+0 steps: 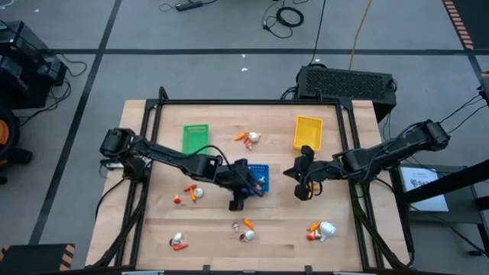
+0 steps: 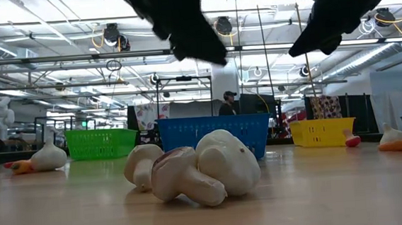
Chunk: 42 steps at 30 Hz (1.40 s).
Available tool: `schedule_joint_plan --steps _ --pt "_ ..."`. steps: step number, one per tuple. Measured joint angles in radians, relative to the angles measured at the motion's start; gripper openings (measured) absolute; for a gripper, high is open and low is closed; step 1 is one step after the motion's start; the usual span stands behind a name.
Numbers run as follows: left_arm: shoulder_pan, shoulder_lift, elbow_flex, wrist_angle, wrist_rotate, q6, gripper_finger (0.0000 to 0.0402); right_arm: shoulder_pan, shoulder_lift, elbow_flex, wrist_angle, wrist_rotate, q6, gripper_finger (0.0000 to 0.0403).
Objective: Sort produce into baskets
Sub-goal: Put the brown mushroom into the blue bin
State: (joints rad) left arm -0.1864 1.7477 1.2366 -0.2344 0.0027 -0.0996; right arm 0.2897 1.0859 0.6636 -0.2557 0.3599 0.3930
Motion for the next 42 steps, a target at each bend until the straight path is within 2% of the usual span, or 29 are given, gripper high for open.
schedule_joint_plan --steps 5,12,14,19,25,31,36,42 --pt "-0.075 0.0 0.001 0.052 0.114 -0.045 0.0164 0.0 0.003 0.0 0.001 0.0 -0.183 0.0" --pt "-0.191 0.0 0.001 -0.045 0.119 -0.073 0.0164 -0.008 0.003 0.0 0.091 0.004 -0.343 0.0" --pt "-0.221 0.0 -0.005 -0.058 0.103 -0.099 0.0164 -0.01 0.003 0.0 0.155 0.005 -0.364 0.0" --pt "-0.285 0.001 -0.048 -0.073 -0.023 -0.101 0.0164 -0.01 0.003 0.0 0.293 0.005 -0.426 0.0" --pt "-0.293 0.001 -0.139 0.038 -0.032 -0.101 0.0164 -0.01 0.003 0.0 0.416 0.004 -0.503 0.0" --pt "-0.293 0.002 -0.236 0.206 -0.034 -0.105 0.0164 -0.01 0.003 0.0 0.452 0.004 -0.544 0.0" --pt "-0.292 0.004 -0.243 0.213 -0.057 -0.131 0.0164 -0.01 0.003 0.0 0.455 0.004 -0.544 0.0" --pt "-0.294 0.07 -0.243 0.268 -0.038 -0.14 0.0164 -0.01 0.003 0.0 0.446 0.004 -0.534 0.0"
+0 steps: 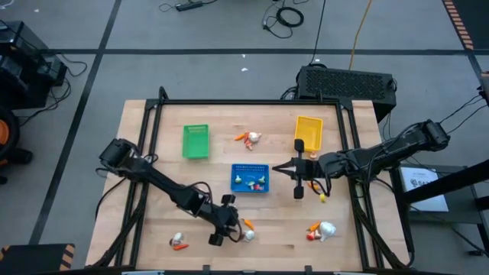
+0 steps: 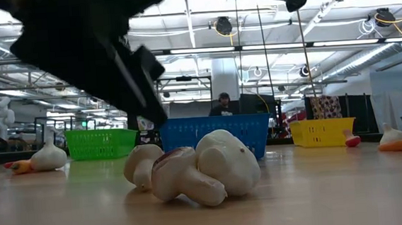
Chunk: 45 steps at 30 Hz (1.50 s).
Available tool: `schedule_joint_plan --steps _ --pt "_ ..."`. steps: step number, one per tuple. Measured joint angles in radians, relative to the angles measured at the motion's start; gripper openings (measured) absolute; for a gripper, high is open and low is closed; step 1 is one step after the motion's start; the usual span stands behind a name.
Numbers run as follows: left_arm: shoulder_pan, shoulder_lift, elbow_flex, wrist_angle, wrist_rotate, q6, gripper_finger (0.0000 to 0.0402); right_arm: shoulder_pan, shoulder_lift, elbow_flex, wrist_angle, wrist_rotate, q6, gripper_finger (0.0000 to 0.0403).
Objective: Sort produce into baskets
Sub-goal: Put the brown mushroom into the blue bin
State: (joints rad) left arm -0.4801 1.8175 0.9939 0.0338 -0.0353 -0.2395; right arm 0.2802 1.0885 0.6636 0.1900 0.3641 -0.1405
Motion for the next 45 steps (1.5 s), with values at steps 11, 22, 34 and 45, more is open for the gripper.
schedule_joint_plan --steps 11,22,34,45 --pt "0.009 0.023 0.0 0.008 0.016 -0.009 0.0164 0.0 0.0 0.0 -0.044 -0.001 0.05 0.0" --pt "0.009 0.023 -0.044 0.012 0.005 -0.044 0.0164 0.0 0.0 0.0 -0.045 -0.001 0.076 0.0" --pt "0.009 0.023 -0.046 0.021 0.003 -0.044 0.0164 0.0 0.0 0.0 -0.045 -0.001 0.076 0.0" --pt "0.01 0.023 -0.046 0.019 -0.002 -0.036 0.0164 0.0 0.0 0.0 -0.045 -0.001 0.076 0.0"
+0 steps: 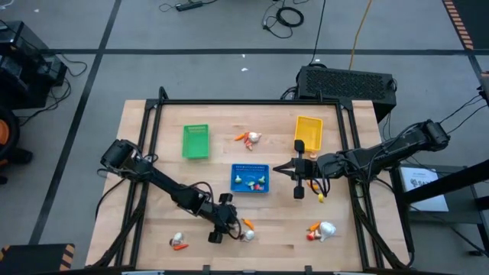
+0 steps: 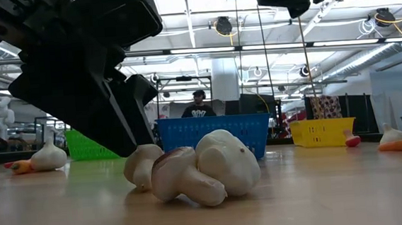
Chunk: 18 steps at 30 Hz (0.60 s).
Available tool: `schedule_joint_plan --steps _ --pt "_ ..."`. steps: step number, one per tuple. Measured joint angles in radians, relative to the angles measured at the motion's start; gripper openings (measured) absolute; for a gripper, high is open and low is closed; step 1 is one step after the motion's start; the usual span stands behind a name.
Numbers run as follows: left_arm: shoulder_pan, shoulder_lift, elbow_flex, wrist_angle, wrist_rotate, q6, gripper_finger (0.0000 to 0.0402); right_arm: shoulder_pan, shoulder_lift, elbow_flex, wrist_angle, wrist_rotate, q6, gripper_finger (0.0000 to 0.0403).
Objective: Sort produce into baskets
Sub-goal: Put the brown mushroom into the blue bin
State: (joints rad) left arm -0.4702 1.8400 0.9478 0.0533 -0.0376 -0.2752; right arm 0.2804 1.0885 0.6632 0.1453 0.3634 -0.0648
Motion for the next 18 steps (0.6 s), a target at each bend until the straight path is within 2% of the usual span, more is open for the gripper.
schedule_joint_plan --steps 18 --pt "0.01 0.0 -0.007 -0.011 0.001 0.019 0.0164 0.0 0.0 0.0 0.0 0.0 0.0 0.0"
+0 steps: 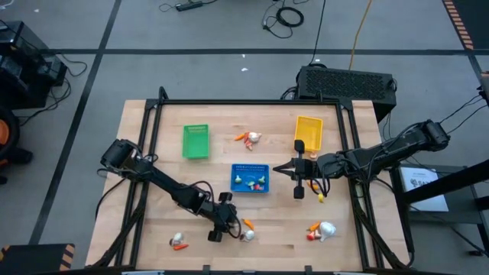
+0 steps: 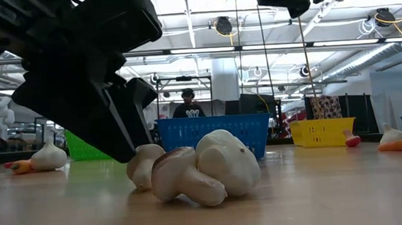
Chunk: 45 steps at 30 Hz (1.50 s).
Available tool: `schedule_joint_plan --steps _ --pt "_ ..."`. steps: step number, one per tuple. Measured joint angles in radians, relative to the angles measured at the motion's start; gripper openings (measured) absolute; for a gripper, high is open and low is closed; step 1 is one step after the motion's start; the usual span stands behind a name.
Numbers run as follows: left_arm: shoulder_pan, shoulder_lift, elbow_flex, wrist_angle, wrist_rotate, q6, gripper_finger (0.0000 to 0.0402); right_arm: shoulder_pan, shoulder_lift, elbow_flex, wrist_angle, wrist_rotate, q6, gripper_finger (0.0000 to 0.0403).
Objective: Sort produce into baskets
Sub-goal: Put the brown mushroom into the blue bin
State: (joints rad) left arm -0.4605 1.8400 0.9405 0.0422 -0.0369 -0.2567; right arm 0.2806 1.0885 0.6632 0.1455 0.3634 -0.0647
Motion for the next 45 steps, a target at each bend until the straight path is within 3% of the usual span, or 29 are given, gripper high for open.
schedule_joint_plan --steps 28,37,45 --pt "0.003 0.0 0.0 -0.007 -0.001 0.011 0.0163 0.0 0.0 0.0 0.0 0.0 -0.003 0.0" --pt "0.003 0.0 0.0 0.0 0.0 0.037 0.0114 0.0 0.0 0.0 0.0 0.0 -0.003 0.0" --pt "0.003 0.0 0.0 0.003 0.0 0.062 0.0094 0.0 0.0 0.0 0.0 0.0 -0.003 0.0"
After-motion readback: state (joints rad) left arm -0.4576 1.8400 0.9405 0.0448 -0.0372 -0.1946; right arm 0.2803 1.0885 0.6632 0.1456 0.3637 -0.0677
